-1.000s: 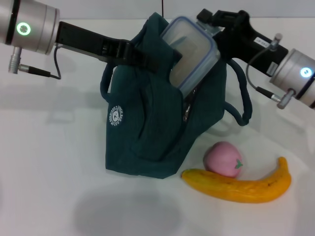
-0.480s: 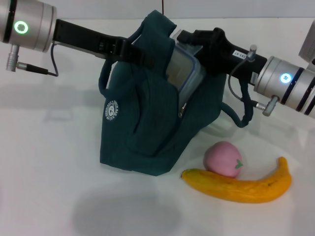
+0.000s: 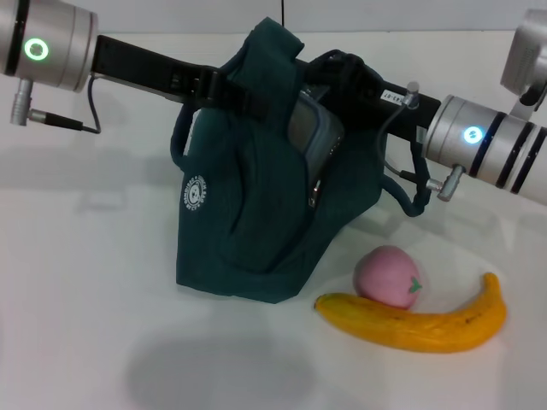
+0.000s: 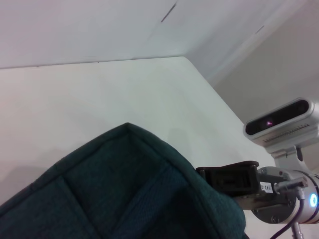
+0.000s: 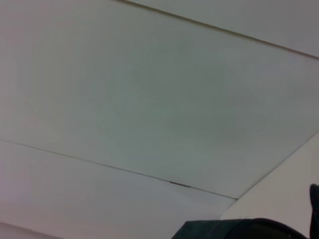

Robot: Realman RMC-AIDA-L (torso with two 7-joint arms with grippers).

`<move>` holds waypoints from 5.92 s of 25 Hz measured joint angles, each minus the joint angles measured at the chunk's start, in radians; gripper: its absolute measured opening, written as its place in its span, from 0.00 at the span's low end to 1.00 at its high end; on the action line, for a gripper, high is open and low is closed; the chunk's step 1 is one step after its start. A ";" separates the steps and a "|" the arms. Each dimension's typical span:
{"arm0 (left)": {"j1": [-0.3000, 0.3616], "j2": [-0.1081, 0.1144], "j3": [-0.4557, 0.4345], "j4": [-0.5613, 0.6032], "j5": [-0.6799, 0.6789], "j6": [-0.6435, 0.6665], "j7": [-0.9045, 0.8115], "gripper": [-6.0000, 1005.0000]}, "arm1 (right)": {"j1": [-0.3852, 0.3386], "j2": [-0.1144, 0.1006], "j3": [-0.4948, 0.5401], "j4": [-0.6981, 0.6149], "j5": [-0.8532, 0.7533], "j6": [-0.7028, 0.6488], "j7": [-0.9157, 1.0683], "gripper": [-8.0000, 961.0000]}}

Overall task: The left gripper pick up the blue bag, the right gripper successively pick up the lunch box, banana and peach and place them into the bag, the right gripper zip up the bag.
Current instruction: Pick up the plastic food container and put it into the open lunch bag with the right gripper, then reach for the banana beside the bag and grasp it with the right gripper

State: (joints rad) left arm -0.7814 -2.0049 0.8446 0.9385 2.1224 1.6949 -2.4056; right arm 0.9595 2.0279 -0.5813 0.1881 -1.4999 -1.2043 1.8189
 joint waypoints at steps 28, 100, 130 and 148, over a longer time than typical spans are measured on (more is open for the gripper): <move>0.042 0.016 -0.043 0.000 0.011 -0.004 0.000 0.05 | -0.360 0.000 0.000 -0.211 0.130 -0.441 -0.539 0.37; 0.076 0.000 -0.108 -0.076 -0.024 -0.081 -0.001 0.05 | -0.464 -0.012 -0.853 -1.719 -0.839 -0.632 0.470 0.92; 0.080 0.005 -0.108 -0.076 -0.024 -0.083 0.003 0.05 | -0.369 -0.003 -1.140 -1.591 -0.931 -0.493 0.502 0.90; 0.080 0.006 -0.108 -0.076 -0.024 -0.092 0.003 0.05 | -0.337 -0.001 -1.159 -1.551 -0.977 -0.480 0.514 0.55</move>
State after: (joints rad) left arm -0.7017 -1.9988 0.7363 0.8621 2.0985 1.6032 -2.4022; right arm 0.6221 2.0273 -1.7399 -1.3626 -2.4768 -1.6839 2.3334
